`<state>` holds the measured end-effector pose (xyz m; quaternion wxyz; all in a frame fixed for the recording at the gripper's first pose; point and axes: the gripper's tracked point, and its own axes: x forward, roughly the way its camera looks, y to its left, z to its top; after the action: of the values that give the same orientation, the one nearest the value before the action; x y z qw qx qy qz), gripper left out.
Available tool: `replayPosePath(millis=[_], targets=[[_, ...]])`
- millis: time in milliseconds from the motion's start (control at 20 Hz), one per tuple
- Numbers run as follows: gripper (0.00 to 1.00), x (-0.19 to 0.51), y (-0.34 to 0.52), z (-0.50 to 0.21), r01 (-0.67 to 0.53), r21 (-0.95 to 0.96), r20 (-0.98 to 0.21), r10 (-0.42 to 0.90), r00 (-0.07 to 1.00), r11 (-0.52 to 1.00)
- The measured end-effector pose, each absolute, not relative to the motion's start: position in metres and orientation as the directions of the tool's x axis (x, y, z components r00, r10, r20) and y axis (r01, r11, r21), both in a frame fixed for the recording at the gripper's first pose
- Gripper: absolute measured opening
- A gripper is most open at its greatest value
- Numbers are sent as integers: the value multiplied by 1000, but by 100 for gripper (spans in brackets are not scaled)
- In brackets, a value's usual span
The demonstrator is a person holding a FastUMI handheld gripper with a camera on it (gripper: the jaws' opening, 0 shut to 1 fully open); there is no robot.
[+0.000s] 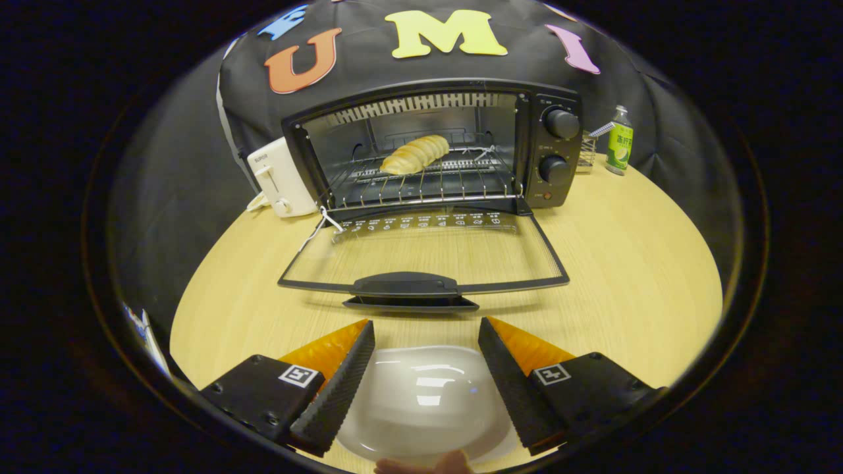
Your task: Open the toaster oven, put the food inside, and close the toaster oven door.
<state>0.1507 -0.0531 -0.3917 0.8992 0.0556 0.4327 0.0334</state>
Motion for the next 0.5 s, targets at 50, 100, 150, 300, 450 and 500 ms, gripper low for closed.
replayPosePath(millis=[50, 100, 150, 300, 450, 500], targets=[[100, 153, -52, -394, -17, 120, -779, 105, 618, 993], [100, 154, -52, -398, -19, 110, -785, 99, 612, 994], [100, 156, -53, -400, -18, 105, -788, 94, 609, 994], [100, 162, -53, -405, -14, 88, -791, 78, 607, 996], [100, 164, -53, -407, -19, 68, -796, 66, 602, 997], [100, 165, -53, -406, -21, 62, -797, 63, 601, 998]])
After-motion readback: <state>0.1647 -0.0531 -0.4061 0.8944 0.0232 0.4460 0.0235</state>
